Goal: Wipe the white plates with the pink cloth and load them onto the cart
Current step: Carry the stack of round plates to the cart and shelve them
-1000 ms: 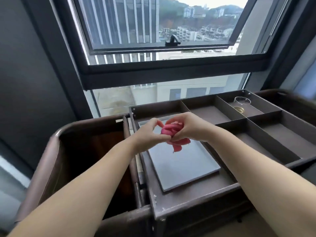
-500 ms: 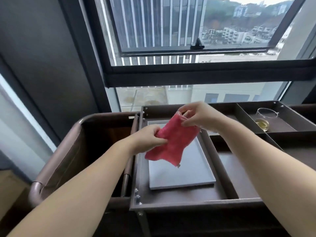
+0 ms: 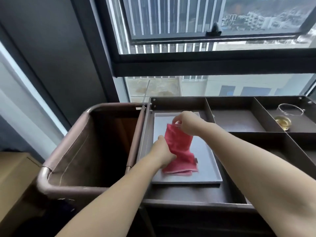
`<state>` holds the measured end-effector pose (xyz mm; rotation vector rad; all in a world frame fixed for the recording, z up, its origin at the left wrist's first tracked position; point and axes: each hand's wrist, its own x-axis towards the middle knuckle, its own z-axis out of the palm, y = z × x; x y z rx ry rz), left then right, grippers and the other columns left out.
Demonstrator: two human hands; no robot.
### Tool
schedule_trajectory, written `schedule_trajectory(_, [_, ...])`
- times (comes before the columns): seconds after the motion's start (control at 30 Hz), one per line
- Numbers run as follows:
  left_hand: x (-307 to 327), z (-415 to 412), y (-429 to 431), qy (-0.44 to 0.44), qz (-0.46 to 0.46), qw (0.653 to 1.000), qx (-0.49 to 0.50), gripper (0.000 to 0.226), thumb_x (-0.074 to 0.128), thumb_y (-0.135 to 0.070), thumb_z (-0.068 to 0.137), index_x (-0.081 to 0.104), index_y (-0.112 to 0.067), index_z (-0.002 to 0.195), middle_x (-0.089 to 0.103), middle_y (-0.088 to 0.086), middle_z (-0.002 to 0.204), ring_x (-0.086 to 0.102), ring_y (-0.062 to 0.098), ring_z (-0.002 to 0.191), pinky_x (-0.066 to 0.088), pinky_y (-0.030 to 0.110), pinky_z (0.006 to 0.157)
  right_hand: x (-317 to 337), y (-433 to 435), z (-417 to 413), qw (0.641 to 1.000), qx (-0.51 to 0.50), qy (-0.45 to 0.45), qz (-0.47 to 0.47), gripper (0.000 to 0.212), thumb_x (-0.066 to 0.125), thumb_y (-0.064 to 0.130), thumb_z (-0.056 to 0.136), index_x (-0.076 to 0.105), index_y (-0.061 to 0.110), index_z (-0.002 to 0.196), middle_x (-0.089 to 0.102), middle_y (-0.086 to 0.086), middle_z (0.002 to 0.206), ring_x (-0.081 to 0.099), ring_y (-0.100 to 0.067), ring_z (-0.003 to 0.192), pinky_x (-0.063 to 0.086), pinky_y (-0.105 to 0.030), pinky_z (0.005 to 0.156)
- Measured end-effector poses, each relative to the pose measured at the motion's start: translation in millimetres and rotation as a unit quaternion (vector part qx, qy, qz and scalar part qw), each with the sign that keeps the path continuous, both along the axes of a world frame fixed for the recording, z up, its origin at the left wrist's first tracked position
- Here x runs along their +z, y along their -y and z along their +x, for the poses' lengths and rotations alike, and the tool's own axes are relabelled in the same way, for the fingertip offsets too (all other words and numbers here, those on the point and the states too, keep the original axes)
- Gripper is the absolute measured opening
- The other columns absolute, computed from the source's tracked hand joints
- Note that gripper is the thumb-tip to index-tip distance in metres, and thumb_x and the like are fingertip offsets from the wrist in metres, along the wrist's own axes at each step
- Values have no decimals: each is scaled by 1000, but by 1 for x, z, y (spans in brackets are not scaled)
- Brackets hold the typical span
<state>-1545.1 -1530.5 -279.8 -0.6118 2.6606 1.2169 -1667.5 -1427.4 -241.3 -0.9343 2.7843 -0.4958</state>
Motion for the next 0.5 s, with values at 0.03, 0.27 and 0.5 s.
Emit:
schedule_trajectory(0.03, [-3, -2, -2, -6, -46, 999, -12, 53, 66, -10, 78, 39, -12, 123, 47, 8, 121, 57, 28, 102, 48, 34, 73, -7, 2, -4, 1000, 0, 0, 3, 29, 53, 13, 94, 69, 24, 116, 68, -3, 115, 62, -23, 98, 48, -27, 77])
schedule_trajectory(0.27, [-19, -7, -4, 24, -263, 940, -216, 37, 58, -23, 89, 52, -13, 124, 46, 7, 136, 47, 30, 124, 43, 40, 100, -26, 1, -7, 999, 39, -3, 36, 28, 60, 18, 92, 67, 20, 120, 65, 1, 125, 60, -21, 112, 42, -23, 84])
schedule_trajectory(0.5, [-13, 1, 4, 27, -258, 930, -262, 53, 62, -29, 87, 45, -13, 135, 41, 8, 138, 43, 29, 126, 41, 38, 101, -47, 0, -3, 974, 112, 16, 196, 36, 49, 20, 94, 58, 14, 129, 52, -6, 141, 53, -32, 119, 44, -33, 95])
